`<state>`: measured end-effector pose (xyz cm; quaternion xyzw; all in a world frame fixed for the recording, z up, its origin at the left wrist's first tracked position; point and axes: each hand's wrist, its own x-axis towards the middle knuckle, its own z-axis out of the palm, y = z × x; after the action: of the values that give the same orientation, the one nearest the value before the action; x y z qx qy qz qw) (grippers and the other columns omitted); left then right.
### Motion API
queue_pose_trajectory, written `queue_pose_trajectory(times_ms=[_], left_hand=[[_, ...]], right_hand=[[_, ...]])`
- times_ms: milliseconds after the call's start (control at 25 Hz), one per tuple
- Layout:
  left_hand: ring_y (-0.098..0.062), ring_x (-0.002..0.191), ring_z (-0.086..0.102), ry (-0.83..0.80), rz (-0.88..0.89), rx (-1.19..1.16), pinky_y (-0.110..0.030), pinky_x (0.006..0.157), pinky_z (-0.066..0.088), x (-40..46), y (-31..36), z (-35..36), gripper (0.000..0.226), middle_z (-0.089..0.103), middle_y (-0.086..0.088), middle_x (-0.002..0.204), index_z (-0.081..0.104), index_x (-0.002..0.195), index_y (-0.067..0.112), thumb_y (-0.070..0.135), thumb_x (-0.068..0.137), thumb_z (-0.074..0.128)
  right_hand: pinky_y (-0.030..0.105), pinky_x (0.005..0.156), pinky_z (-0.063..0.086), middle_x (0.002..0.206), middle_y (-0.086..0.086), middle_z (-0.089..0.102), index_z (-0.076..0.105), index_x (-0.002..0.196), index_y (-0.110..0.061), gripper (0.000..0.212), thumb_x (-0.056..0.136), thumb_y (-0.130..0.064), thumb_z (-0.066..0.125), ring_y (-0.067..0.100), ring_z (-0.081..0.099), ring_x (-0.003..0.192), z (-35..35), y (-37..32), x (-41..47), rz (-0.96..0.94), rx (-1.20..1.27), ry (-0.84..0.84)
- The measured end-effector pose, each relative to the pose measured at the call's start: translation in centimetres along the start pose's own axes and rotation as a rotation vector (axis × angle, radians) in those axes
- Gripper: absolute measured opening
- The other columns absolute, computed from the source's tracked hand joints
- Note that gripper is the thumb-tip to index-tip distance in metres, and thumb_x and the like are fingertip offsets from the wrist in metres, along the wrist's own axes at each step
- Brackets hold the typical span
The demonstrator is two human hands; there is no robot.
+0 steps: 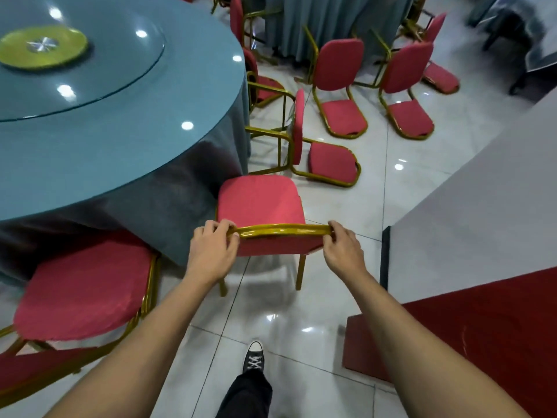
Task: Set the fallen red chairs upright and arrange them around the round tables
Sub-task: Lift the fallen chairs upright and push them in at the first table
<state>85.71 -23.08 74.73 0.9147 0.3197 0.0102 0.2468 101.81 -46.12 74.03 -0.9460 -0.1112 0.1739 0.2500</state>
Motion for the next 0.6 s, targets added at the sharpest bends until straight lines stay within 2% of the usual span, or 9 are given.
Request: queue_pose_trajectory(times_ms=[120,200,440,600], left_hand=[[-0.031,0.100,0.051,-0.009,-0.028,0.062,-0.046,0.090,0.042,1.1,1.8,0.0,0.029,0.056,-0.004,0.105,0.060,0.102,0.020,0.036,0.103,0.036],[-0.031,0.096,0.054,-0.079,0.024,0.041,-0.046,0.088,0.044,2.4,3.0,0.3,0.032,0.059,-0.003,0.097,0.062,0.095,0.020,0.034,0.103,0.034],[-0.016,0.097,0.056,-0.149,0.248,-0.081,-0.046,0.093,0.047,7.8,8.7,-0.9,0.015,0.061,0.009,0.102,0.063,0.104,0.033,0.035,0.097,0.049],[-0.010,0.104,0.055,-0.049,0.295,-0.158,-0.042,0.098,0.045,11.6,12.3,-2.1,0.017,0.060,0.013,0.109,0.061,0.111,0.034,0.033,0.098,0.050]], right_hand=[[0.047,0.104,0.040,0.132,0.010,0.054,0.056,0.136,-0.029,0.038,0.101,-0.035,0.041,0.032,0.052,0.120,-1.2,-0.2,1.2,-0.002,-0.124,-0.018],[0.046,0.103,0.042,0.132,0.007,0.056,0.056,0.135,-0.028,0.038,0.100,-0.033,0.044,0.028,0.053,0.119,-2.0,-0.1,1.8,-0.006,-0.101,-0.036],[0.042,0.102,0.048,0.134,0.000,0.055,0.053,0.136,-0.029,0.036,0.100,-0.029,0.050,0.020,0.053,0.121,-5.7,-2.8,5.7,-0.130,0.040,0.026],[0.037,0.104,0.046,0.135,-0.004,0.055,0.054,0.136,-0.029,0.035,0.101,-0.029,0.051,0.015,0.052,0.123,-7.7,-5.9,10.7,-0.269,0.074,0.052]])
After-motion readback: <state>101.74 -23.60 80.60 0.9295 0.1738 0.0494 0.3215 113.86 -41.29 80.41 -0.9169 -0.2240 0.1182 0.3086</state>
